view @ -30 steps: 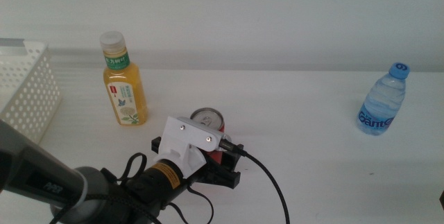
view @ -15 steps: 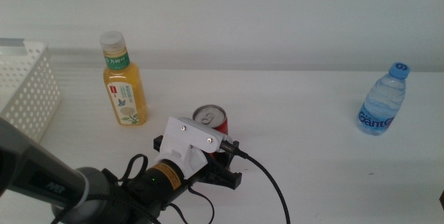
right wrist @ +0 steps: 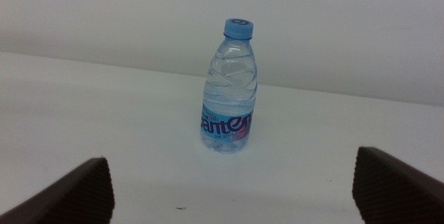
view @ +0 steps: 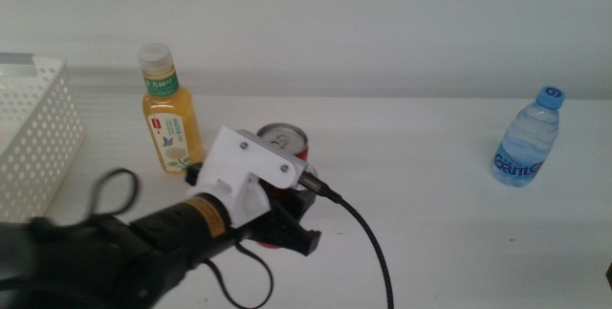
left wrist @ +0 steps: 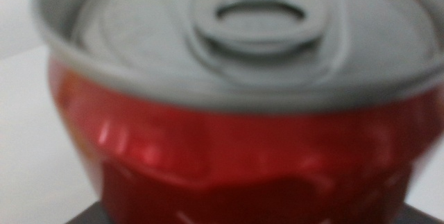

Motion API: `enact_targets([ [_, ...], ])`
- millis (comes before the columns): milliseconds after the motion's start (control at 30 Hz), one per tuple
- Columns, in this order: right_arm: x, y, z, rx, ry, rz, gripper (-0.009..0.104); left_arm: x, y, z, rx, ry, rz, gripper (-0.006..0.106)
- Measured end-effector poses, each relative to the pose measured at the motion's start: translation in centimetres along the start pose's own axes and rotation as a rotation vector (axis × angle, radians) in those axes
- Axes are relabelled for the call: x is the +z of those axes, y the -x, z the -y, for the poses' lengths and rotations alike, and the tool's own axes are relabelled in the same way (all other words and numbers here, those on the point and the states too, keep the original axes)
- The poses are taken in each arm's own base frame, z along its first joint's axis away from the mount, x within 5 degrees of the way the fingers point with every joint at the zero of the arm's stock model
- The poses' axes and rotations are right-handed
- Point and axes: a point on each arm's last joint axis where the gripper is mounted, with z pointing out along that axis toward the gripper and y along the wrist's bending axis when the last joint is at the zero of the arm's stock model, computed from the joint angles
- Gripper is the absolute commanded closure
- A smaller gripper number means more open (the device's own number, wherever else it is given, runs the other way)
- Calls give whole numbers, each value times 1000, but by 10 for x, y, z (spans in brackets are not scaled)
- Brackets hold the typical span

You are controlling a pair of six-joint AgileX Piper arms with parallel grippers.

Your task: Use arms to grab the bottles and put them into the dustbin to the left of the table.

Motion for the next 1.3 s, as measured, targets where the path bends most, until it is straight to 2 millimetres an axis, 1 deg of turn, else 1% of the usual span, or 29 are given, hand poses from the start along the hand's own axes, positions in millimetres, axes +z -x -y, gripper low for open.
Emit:
enact_targets([
  [300, 0, 0, 0, 0, 0, 0, 3, -49, 18, -6, -4, 23, -149, 102],
  [667, 0, 0, 0, 0, 0, 0, 3, -103, 21, -21, -84, 61, -347, 102],
  [733, 0, 0, 0, 0, 0, 0, 3, -111, 26, -24, -104, 70, -391, 102],
  [900, 0, 0, 0, 0, 0, 0, 3, -123, 42, -34, -108, 89, -477, 102],
  [1067, 0, 0, 0, 0, 0, 0, 3, -134, 57, -46, -90, 106, -523, 102],
  [1167, 0, 0, 0, 0, 0, 0, 3, -141, 63, -58, -93, 125, -538, 102],
  [1300, 0, 0, 0, 0, 0, 0, 3, -145, 74, -81, -114, 142, -551, 102],
])
